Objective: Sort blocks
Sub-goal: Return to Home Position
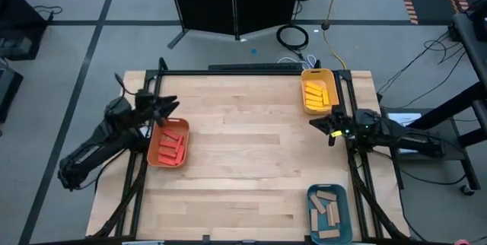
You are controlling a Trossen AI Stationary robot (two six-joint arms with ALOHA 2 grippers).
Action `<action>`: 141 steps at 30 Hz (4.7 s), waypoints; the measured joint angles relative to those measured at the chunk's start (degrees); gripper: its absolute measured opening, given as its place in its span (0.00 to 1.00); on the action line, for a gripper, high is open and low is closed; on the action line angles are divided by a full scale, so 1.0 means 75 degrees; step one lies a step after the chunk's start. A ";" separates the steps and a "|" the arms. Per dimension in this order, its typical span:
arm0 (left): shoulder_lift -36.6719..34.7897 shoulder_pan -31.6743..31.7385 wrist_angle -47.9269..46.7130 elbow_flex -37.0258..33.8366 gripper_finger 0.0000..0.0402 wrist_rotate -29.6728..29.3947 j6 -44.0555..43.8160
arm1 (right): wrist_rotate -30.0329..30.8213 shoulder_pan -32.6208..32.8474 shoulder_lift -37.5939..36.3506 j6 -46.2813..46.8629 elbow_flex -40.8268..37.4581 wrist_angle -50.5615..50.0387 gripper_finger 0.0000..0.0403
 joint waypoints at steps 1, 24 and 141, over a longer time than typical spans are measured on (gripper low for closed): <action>0.0008 0.0003 -0.0106 0.0087 0.51 -0.0157 0.0035 | 0.0153 0.0000 -0.0142 -0.0064 0.0101 -0.0425 0.00; 0.0358 -0.0005 0.1757 -0.1411 0.51 -0.0882 0.1527 | 0.0520 -0.0044 0.0007 -0.1658 -0.0494 0.0343 0.00; 0.0469 -0.0003 0.1646 -0.1403 0.51 -0.1316 0.2805 | 0.0525 -0.0044 0.0061 -0.1617 -0.0494 0.0377 0.00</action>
